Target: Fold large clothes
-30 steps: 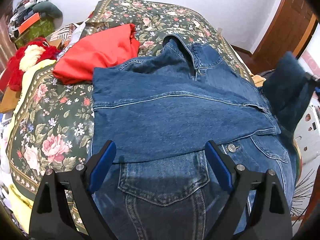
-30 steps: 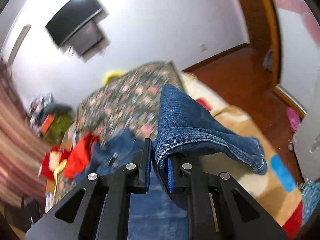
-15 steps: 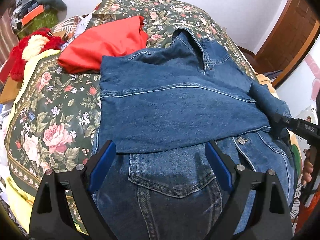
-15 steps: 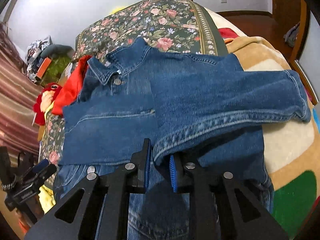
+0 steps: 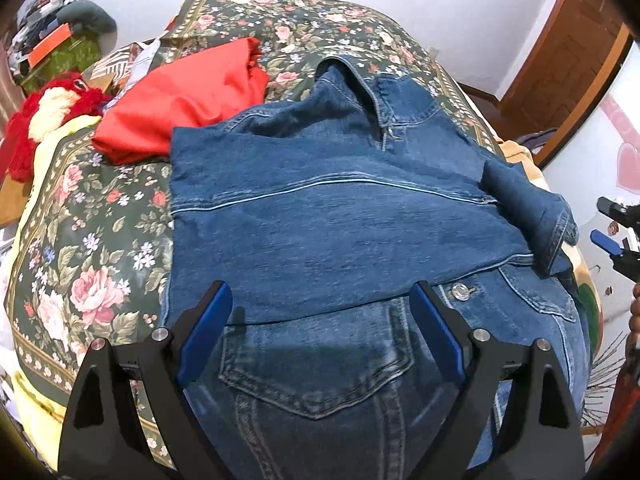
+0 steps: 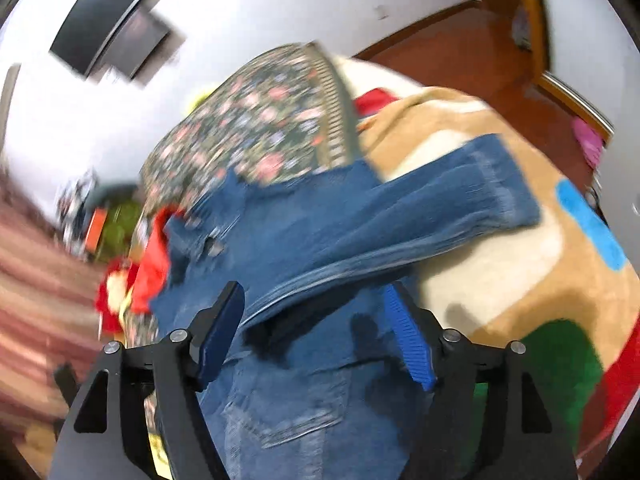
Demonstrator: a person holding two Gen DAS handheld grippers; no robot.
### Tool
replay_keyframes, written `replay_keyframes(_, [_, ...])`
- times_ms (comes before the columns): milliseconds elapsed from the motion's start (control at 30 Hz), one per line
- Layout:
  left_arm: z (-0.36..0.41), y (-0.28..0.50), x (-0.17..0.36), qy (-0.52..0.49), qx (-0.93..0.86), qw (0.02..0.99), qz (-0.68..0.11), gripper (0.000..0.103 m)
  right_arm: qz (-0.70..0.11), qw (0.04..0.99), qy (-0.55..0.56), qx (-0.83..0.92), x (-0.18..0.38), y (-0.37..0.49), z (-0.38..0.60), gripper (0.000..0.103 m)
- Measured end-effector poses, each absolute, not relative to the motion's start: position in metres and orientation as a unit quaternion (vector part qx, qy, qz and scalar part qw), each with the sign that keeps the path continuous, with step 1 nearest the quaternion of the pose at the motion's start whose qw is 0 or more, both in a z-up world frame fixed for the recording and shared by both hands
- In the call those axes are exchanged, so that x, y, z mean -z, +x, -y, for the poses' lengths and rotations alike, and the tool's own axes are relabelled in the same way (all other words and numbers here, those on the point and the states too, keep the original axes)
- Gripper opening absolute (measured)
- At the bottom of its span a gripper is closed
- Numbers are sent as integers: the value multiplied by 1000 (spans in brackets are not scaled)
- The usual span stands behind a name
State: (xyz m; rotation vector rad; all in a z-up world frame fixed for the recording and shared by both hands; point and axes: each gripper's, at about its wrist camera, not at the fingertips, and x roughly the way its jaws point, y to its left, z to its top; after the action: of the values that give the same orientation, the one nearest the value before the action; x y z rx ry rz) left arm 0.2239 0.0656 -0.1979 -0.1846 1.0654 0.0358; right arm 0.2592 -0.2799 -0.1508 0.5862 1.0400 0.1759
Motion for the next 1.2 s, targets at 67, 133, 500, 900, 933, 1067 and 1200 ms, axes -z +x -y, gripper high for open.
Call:
replay_keyframes(67, [-62, 226, 199, -85, -14, 856, -509, 90, -500, 809, 301, -68, 165, 267, 294, 70])
replay_keyframes(133, [-58, 227, 200, -82, -4, 860, -503, 90, -511, 793, 327, -55, 182, 274, 304, 70])
replay_keyframes(500, [-55, 236, 209, -74, -11, 853, -517, 90, -502, 788, 357, -13, 216, 303, 317, 50])
replay_keyframes(900, [-66, 229, 204, -86, -12, 858, -505, 90, -444, 851, 277, -50, 147, 306, 294, 9])
replay_keyframes(933, [-67, 227, 203, -88, -12, 860, -503, 90, -433, 857, 271, -61, 132, 305, 287, 9])
replay_keyframes(1067, [-77, 218, 197, -99, -12, 865, -492, 90, -398, 882, 231, -103, 86, 298, 251, 8])
replay_keyframes(1200, [-92, 206, 191, -111, -16, 869, -481, 90, -369, 896, 185, -164, 50, 288, 194, 8])
